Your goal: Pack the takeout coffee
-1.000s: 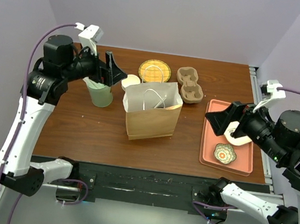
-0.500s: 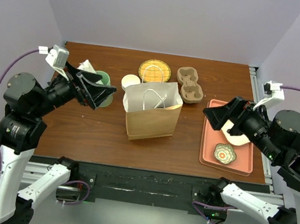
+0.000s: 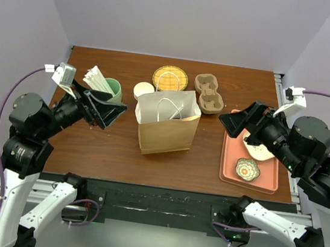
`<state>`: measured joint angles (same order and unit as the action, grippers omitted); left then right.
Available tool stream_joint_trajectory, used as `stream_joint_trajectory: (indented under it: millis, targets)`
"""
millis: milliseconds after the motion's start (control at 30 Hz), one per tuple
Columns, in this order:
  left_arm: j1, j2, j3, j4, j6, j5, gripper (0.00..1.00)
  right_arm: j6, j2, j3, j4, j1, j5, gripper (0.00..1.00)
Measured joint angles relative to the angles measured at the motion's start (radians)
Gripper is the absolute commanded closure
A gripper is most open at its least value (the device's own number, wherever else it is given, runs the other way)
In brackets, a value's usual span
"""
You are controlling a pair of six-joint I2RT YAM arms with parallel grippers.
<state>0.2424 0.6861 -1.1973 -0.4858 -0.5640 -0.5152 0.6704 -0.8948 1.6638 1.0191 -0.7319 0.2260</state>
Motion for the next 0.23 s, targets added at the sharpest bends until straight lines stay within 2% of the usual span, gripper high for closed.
stream_joint_trajectory:
  millis: [233]
  targets:
    - [0.000, -0.023, 0.000, -0.002, 0.026, 0.026, 0.00, -0.016, -0.009, -0.010, 0.019, 0.000, 0.016, 0.01]
